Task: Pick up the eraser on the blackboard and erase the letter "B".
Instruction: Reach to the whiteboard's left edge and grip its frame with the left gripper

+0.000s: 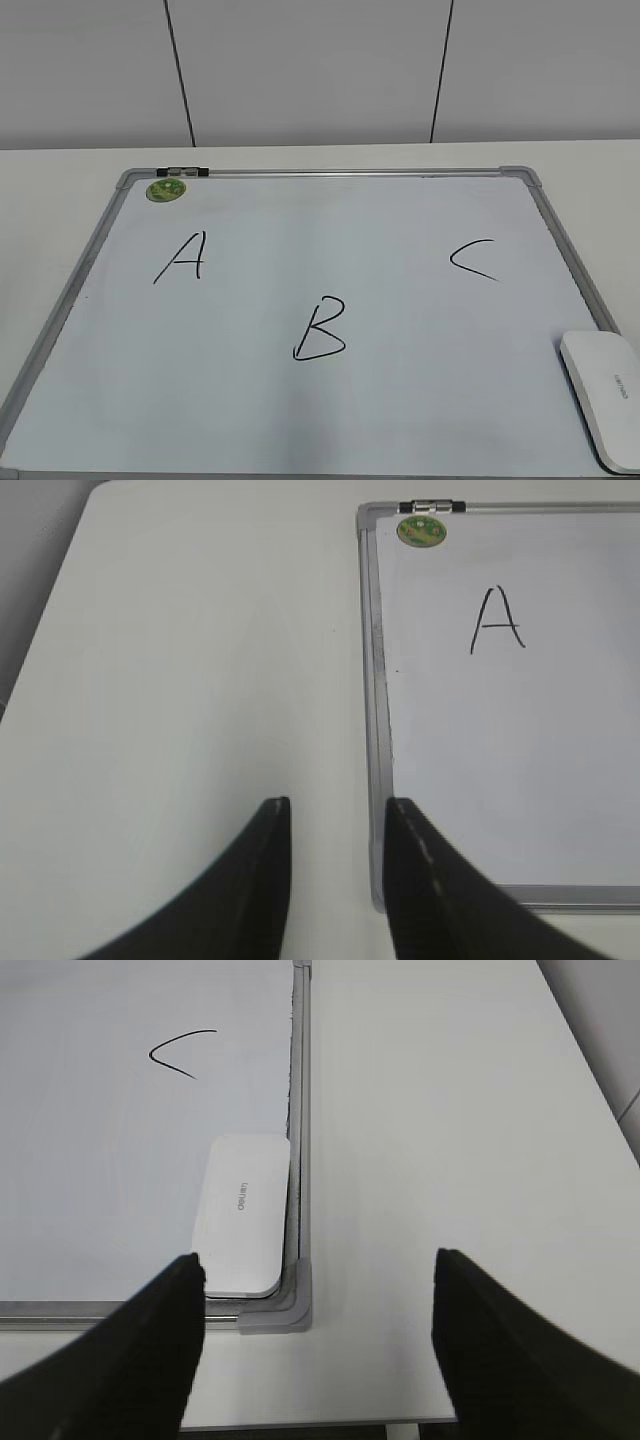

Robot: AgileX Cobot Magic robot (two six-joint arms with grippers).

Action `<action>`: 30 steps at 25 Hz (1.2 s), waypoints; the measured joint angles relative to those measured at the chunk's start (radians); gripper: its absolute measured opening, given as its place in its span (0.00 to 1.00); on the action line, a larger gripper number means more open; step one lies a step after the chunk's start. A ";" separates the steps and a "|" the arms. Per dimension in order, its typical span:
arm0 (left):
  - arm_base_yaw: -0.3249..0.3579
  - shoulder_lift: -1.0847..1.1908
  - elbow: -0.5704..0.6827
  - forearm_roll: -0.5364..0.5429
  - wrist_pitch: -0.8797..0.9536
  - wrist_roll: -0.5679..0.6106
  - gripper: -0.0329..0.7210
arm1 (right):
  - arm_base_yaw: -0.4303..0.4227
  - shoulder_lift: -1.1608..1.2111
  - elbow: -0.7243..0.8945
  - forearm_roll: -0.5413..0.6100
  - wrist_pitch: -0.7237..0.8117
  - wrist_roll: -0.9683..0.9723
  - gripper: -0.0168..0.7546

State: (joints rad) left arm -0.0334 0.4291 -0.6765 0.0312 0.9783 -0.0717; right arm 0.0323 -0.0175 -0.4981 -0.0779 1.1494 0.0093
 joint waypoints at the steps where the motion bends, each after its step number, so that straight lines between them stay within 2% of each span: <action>1: 0.000 0.039 -0.012 0.000 -0.005 0.000 0.36 | 0.000 0.000 0.000 0.000 0.000 0.000 0.70; 15: 0.000 0.589 -0.234 -0.036 -0.031 0.000 0.36 | 0.000 0.000 0.000 0.000 0.000 0.000 0.70; 30: 0.000 0.944 -0.426 -0.055 -0.052 0.002 0.36 | 0.000 0.000 0.000 0.000 0.000 0.000 0.70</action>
State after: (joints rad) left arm -0.0334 1.3733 -1.1025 -0.0236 0.9259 -0.0693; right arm 0.0323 -0.0175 -0.4981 -0.0779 1.1494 0.0093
